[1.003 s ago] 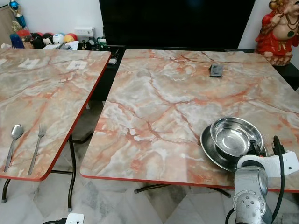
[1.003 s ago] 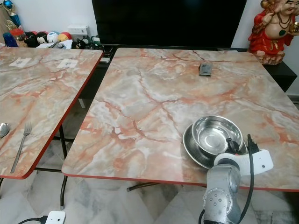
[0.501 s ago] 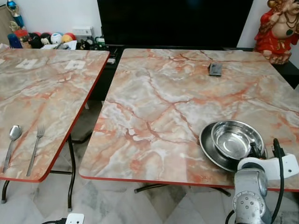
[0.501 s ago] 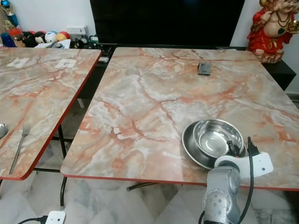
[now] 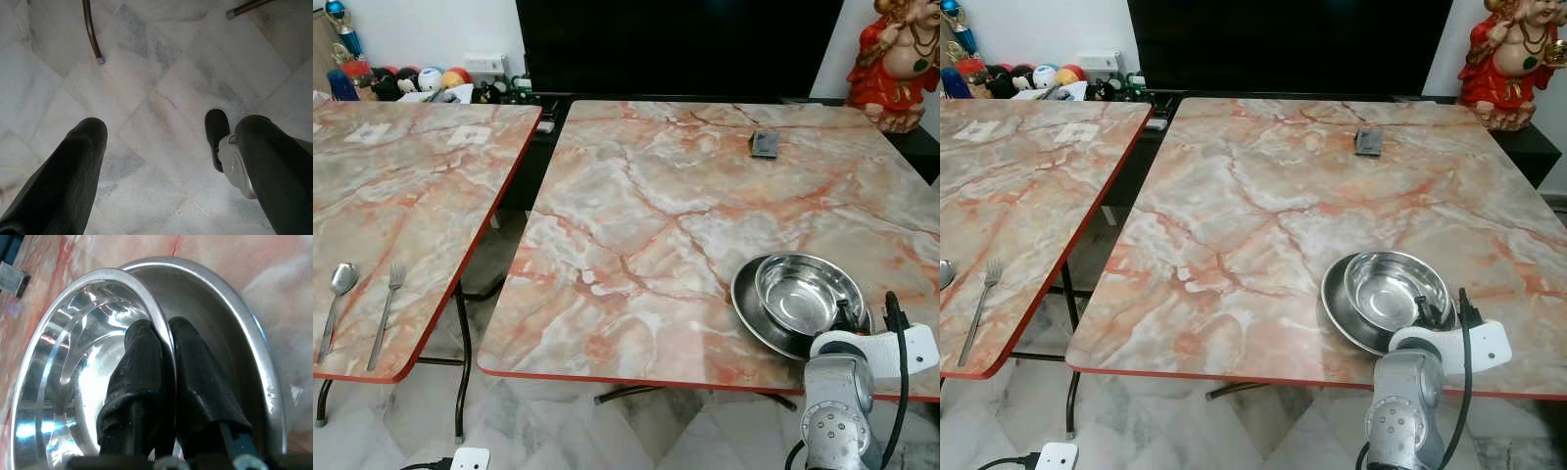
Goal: Setting the table
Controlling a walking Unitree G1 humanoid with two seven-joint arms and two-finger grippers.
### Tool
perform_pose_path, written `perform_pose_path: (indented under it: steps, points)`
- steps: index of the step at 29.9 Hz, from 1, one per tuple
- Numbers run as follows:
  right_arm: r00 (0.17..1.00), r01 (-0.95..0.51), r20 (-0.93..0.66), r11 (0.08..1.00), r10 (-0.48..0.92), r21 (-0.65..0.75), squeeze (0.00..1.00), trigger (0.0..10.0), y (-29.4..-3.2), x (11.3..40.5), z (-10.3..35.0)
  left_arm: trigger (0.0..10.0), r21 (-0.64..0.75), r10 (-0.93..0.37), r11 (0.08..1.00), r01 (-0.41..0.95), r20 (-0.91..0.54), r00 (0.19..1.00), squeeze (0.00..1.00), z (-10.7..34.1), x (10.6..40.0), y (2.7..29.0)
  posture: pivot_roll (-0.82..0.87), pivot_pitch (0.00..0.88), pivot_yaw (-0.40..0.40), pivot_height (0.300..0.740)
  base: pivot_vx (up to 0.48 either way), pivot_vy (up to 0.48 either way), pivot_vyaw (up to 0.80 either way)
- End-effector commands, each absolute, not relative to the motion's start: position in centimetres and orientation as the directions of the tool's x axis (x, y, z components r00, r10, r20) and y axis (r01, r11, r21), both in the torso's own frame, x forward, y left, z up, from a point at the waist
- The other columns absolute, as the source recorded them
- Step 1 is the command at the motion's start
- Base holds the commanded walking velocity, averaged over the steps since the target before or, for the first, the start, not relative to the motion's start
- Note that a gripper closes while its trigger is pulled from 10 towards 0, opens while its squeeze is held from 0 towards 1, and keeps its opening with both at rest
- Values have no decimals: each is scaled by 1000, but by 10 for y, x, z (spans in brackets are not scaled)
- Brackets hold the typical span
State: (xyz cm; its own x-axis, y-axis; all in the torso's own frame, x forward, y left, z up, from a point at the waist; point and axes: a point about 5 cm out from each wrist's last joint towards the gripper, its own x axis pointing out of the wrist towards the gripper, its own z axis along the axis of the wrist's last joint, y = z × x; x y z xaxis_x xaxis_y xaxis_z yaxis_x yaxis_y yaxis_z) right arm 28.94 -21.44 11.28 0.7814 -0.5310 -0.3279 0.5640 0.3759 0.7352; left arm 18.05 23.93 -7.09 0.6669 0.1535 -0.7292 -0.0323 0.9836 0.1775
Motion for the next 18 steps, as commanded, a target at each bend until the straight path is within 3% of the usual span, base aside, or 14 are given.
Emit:
perform_pose_path:
  steps: [1,16,17,18]
  points:
    - [796,546,-332,362,-507,756,443,10000,-207,293,115,10000,189,159,982,-22,-746,647,0,-74,173,242,2,113,6,740,0,0,0]
    - [805,534,-324,370,-497,760,451,10000,-205,294,119,10000,186,157,982,-24,-745,648,0,-74,174,241,0,108,3,740,0,0,0]
    - [806,533,-323,371,-496,761,651,10000,-205,295,120,10000,186,158,982,-25,-745,648,0,-74,174,241,0,108,3,740,0,0,0]
    - [807,532,-323,371,-495,761,651,10000,-205,295,120,10000,186,158,982,-25,-745,648,0,-74,174,241,0,108,3,740,0,0,0]
